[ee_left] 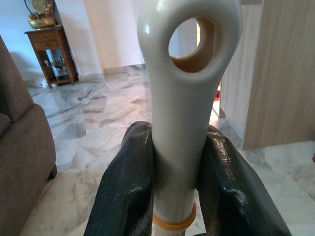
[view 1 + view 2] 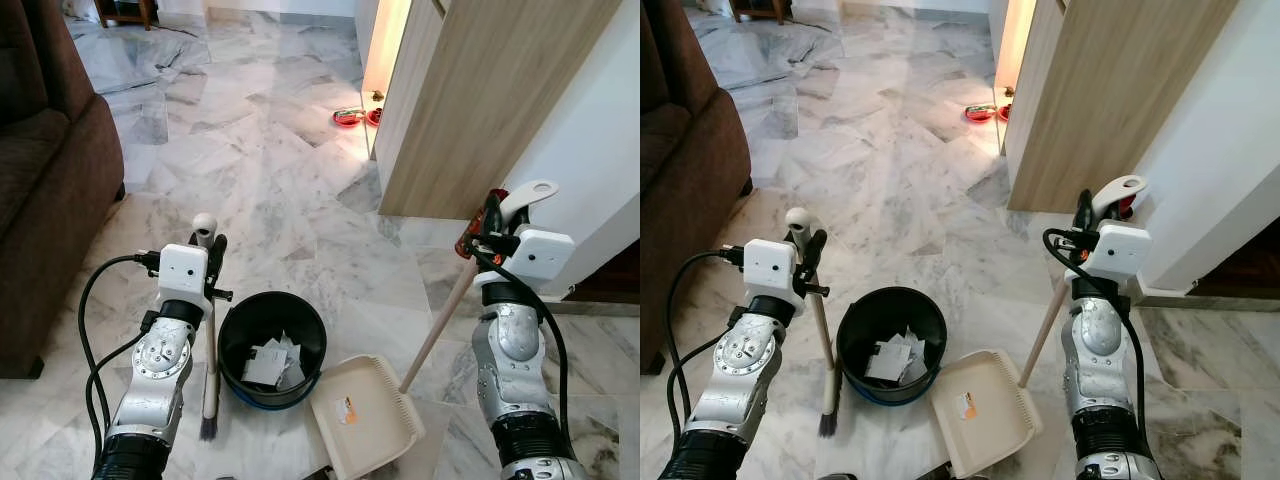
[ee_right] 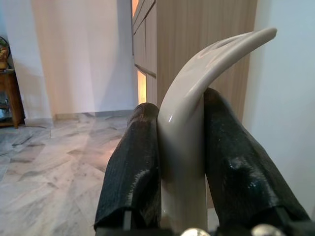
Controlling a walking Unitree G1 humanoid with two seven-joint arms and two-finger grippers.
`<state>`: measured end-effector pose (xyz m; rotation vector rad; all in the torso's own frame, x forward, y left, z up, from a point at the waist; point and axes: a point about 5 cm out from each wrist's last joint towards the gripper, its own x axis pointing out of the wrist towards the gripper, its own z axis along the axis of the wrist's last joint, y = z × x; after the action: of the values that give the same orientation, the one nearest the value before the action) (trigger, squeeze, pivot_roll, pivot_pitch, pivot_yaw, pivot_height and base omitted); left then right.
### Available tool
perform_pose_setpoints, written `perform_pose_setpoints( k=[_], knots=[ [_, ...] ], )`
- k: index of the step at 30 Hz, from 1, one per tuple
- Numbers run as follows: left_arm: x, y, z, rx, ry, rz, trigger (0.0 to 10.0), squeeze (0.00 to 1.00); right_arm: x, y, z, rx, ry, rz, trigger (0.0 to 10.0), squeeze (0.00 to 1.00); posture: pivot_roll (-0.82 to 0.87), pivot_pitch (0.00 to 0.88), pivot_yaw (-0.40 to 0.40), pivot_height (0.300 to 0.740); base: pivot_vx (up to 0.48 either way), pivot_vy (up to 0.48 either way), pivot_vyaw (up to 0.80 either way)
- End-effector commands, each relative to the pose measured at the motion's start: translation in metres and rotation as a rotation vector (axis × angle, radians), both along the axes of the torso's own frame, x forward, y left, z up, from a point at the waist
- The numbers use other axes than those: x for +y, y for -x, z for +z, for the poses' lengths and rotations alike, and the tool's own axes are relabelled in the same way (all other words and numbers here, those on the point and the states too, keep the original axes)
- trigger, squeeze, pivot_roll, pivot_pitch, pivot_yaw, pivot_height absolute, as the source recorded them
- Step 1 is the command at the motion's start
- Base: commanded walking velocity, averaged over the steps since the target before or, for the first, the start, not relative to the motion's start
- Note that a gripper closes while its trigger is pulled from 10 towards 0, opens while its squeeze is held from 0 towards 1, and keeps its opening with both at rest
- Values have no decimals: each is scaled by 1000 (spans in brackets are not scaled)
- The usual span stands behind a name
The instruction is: Sweep floor
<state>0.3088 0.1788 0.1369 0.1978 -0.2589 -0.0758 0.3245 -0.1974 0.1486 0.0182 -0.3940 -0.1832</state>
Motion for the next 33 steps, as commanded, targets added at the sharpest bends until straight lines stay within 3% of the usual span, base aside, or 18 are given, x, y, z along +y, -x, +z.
perform_pose_setpoints(
  k=[1,6,33],
  knots=[
    [-7,0,12,-51,11,-30,10000,0,0,0,5,-25,-13,2,10000,0,216,137,-88,740,0,0,0],
    [-7,-1,13,-54,9,-29,10000,0,1,-1,5,-21,-14,7,10000,0,216,141,-85,740,0,0,0],
    [-7,-2,13,-54,10,-19,10000,0,2,-1,8,-25,-1,22,10000,0,200,155,-95,740,-272,0,0]
  ],
)
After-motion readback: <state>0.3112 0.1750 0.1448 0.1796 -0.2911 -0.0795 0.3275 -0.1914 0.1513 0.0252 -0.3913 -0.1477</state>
